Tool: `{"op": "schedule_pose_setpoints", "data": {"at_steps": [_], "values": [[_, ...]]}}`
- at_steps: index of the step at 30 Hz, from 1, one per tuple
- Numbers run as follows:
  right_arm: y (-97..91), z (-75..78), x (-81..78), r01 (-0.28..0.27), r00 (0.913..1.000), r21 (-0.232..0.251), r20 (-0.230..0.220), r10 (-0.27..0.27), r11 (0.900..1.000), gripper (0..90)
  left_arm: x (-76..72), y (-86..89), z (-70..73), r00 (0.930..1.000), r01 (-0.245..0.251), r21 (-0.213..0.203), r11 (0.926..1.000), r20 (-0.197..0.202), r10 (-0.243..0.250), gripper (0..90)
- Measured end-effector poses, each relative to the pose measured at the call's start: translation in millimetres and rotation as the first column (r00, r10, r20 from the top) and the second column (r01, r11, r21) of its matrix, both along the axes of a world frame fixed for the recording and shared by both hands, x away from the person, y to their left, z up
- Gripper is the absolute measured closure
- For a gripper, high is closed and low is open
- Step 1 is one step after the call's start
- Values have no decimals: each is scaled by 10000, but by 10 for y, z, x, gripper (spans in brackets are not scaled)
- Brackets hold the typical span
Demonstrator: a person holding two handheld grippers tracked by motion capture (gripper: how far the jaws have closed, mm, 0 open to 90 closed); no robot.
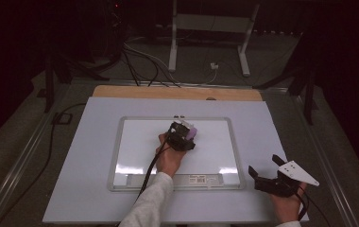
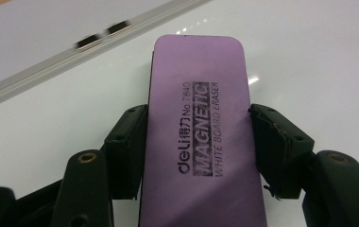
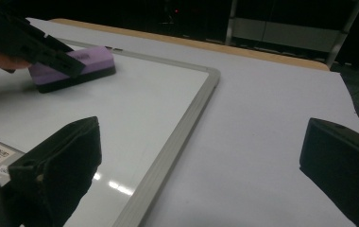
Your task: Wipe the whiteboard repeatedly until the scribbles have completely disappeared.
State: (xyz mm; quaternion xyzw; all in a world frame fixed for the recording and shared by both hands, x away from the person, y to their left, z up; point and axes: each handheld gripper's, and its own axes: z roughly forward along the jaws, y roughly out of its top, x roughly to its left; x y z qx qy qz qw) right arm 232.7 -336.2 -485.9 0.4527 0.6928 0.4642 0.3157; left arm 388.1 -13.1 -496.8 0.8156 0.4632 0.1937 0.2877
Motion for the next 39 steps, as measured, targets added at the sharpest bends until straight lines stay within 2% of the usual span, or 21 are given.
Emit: {"op": "schedule_pose_setpoints", "data": {"at_steps": [4, 7, 10, 12, 13, 14, 18, 21, 23, 25, 30, 34, 36, 38, 39], "values": [[11, 1, 1, -16, 10000, -22, 14, 16, 10000, 0, -11, -38, -9, 9999, 3, -50, 10000, 111, -2, 419], [18, 3, -1, -39, 10000, -36, 13, 39, 10000, 0, -41, -117, -17, 9994, 327, -243, 9992, 73, -326, 419], [19, 0, 4, -55, 10000, -51, 4, 55, 10000, 0, -74, -211, -26, 9961, 884, -549, 9946, -5, -886, 419], [19, 0, 3, -51, 10000, -51, 4, 52, 10000, 0, -84, -237, -28, 9946, 1032, -436, 9937, 115, -1028, 419], [17, 0, 2, -53, 10000, -54, 10, 53, 10000, 0, -73, -221, -29, 9945, 1048, -517, 9932, 57, -1046, 419], [15, 1, 1, -42, 10000, -52, 13, 42, 10000, 0, -61, -202, -29, 9953, 971, -492, 9941, 67, -969, 419], [4, 2, -1, -12, 10000, -29, 16, 12, 10000, 0, 1, -87, -9, 9993, 288, 113, 9995, 222, -291, 419], [1, 1, -1, -8, 10000, -26, 16, 8, 10000, 0, 50, 28, 5, 9991, -277, 572, 9980, 336, 258, 419], [3, 0, 2, -17, 10000, -42, 19, 18, 10000, 0, 71, 83, 5, 9987, -467, 460, 9979, 241, 456, 419], [10, 0, 2, -24, 10000, -39, 10, 24, 10000, 0, 65, 78, 4, 9987, -462, 456, 9979, 249, 451, 419], [20, 0, 2, -50, 10000, -64, 2, 50, 10000, 0, -32, -96, -11, 9996, 178, 89, 9998, 237, -180, 419], [16, 0, 0, -43, 10000, -51, 7, 43, 10000, 0, -188, -281, -21, 9943, 1043, -190, 9944, 248, -1038, 419], [10, 2, -2, -24, 10000, -47, 16, 24, 10000, 0, -220, -302, -21, 9924, 1184, -98, 9929, 350, -1180, 418], [4, 2, -4, -17, 10000, -41, 11, 17, 10000, 0, -188, -248, -26, 9937, 1119, -402, 9929, 146, -1114, 419], [3, 3, -6, -17, 10000, -35, 16, 17, 10000, 0, -168, -213, -28, 9951, 984, -412, 9943, 140, -979, 418]]}}
